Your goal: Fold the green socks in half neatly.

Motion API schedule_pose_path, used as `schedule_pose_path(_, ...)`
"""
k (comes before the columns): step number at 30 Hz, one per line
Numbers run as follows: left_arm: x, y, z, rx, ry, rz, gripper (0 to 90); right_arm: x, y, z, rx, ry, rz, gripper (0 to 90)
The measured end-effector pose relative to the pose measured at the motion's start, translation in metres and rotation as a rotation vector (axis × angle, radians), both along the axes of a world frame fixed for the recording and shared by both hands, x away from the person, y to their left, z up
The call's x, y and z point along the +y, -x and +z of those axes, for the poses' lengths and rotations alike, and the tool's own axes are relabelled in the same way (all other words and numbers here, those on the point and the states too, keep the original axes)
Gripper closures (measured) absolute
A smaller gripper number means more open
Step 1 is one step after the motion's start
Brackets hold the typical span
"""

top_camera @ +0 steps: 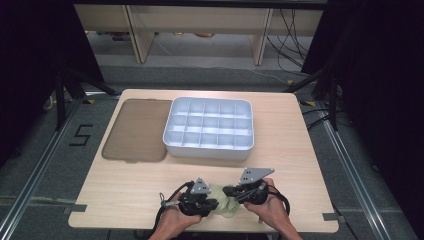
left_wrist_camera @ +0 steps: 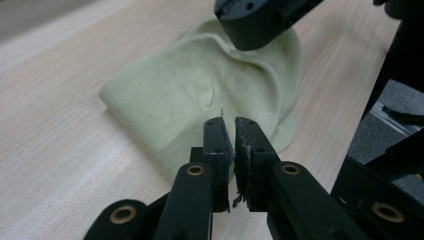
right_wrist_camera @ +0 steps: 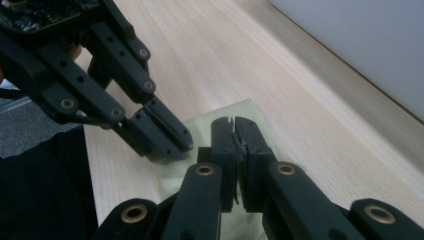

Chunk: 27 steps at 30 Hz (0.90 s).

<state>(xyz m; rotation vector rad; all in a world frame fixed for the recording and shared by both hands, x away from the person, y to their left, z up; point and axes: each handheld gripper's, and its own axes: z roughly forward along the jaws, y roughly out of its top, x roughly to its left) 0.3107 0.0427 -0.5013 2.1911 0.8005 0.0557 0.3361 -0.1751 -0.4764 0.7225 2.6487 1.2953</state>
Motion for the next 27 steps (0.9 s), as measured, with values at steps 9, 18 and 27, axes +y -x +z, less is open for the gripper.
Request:
schedule_pose_path(9, -0.004, 0.001, -0.004, 0.002, -0.004, 0.016, 84.0, 0.009, -0.002, -0.005, 0.008, 0.025, 0.023, 87.4)
schedule_pose_path(18, -0.002, 0.001, -0.003, 0.004, -0.007, 0.009, 83.9, -0.005, -0.006, -0.017, 0.026, 0.145, -0.025, 88.7)
schedule_pose_path(27, -0.001, 0.000, 0.002, -0.009, -0.001, 0.009, 82.2, -0.010, -0.004, -0.014, 0.031, 0.095, -0.022, 88.0)
